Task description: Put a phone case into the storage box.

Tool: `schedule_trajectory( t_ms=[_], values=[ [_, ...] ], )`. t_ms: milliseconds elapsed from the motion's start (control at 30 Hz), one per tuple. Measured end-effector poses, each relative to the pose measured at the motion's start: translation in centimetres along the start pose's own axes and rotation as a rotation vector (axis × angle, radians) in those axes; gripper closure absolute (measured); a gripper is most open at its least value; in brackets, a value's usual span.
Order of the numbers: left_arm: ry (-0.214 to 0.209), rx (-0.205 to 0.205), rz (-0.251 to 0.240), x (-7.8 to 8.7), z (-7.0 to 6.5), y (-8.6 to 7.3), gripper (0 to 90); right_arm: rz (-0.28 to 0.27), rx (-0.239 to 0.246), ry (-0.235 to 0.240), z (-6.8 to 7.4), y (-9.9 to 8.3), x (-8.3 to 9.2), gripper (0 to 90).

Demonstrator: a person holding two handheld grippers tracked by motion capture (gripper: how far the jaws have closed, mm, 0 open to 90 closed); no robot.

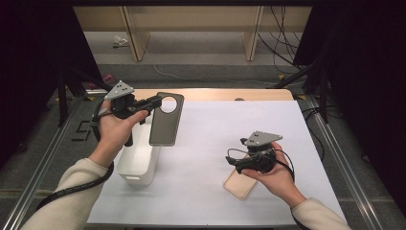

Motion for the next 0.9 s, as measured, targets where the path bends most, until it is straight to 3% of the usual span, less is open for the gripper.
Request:
schedule_trajectory(
  t_ms=[300, 900],
  values=[
    [0.034, -0.046, -0.012, 0.4, 1.4, 0.4, 81.7, -0.004, -0.012, -0.001, -0.2, 0.0, 0.1, 18.1],
    [0.066, -0.050, -0.030, 1.4, 4.3, 1.3, 81.7, -0.002, -0.021, -0.001, -0.2, -0.2, 0.0, 18.2]
  ],
)
Point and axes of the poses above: each handheld gripper's, and its own axes: x roughly backward along the jaws, y roughly out of its top, z roughly to its left, the point moved 10 cm from there along -x, roughly forward along the jaws, and after that the axes turned 6 degrees about x, right-handed, at the moved point
